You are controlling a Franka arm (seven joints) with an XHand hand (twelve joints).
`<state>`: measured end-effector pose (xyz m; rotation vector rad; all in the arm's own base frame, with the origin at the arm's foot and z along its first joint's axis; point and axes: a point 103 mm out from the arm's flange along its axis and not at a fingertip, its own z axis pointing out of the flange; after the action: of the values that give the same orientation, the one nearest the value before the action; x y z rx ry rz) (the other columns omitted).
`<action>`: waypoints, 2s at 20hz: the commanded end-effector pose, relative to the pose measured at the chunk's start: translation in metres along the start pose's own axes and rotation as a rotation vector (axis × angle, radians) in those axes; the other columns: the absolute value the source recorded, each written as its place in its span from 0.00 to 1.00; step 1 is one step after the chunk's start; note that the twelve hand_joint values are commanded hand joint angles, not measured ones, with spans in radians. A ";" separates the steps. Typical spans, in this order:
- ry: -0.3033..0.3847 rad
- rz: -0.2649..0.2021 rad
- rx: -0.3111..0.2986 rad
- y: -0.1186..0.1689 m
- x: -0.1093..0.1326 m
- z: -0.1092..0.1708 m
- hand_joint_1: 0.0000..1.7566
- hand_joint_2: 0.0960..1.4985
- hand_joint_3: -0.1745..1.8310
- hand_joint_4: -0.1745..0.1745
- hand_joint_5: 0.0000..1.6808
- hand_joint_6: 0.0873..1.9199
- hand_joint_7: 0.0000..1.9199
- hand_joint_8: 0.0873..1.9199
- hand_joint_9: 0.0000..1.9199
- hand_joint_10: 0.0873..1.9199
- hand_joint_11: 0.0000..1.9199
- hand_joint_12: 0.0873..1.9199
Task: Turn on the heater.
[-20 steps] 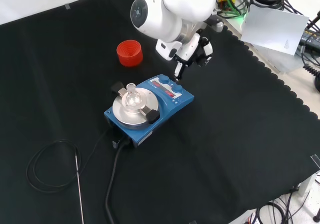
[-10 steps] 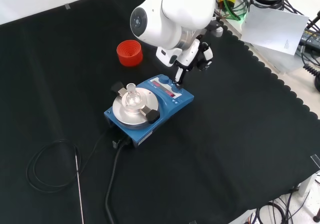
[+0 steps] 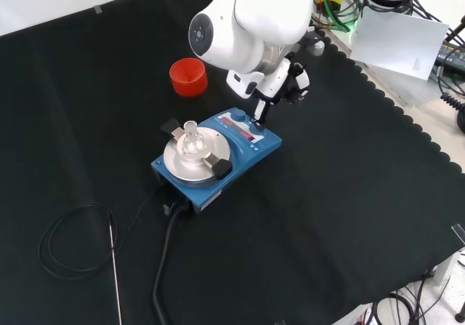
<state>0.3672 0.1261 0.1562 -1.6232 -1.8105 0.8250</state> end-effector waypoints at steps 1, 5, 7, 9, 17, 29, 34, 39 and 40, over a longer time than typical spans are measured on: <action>-0.003 0.010 -0.003 0.000 0.002 -0.001 0.80 0.35 0.64 0.41 0.18 0.18 0.78 0.80 0.86 0.75 0.65 0.69; -0.002 0.011 -0.003 -0.001 0.001 -0.002 0.80 0.35 0.64 0.41 0.19 0.18 0.78 0.80 0.86 0.75 0.65 0.69; 0.001 0.008 0.000 -0.001 -0.005 -0.001 0.80 0.35 0.64 0.41 0.19 0.18 0.78 0.80 0.86 0.75 0.65 0.69; 0.004 0.009 0.000 -0.002 -0.012 -0.001 0.80 0.35 0.64 0.41 0.19 0.18 0.78 0.80 0.86 0.75 0.65 0.69; 0.006 0.012 0.008 0.002 -0.013 0.001 0.80 0.35 0.64 0.41 0.20 0.19 0.78 0.80 0.85 0.75 0.65 0.69; -0.001 0.028 0.021 0.005 -0.006 0.005 0.80 0.35 0.64 0.41 0.20 0.19 0.78 0.80 0.85 0.75 0.65 0.69; 0.012 0.011 0.016 0.002 -0.016 0.000 0.80 0.35 0.64 0.41 0.20 0.20 0.78 0.80 0.85 0.75 0.65 0.69; 0.010 0.001 -0.033 -0.012 -0.013 -0.022 0.80 0.35 0.64 0.40 0.20 0.20 0.78 0.80 0.85 0.74 0.65 0.69; 0.010 0.001 -0.042 -0.014 -0.012 -0.025 0.80 0.35 0.64 0.40 0.20 0.20 0.78 0.80 0.85 0.74 0.65 0.69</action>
<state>0.3712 0.1133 0.1604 -1.6315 -1.7970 0.8226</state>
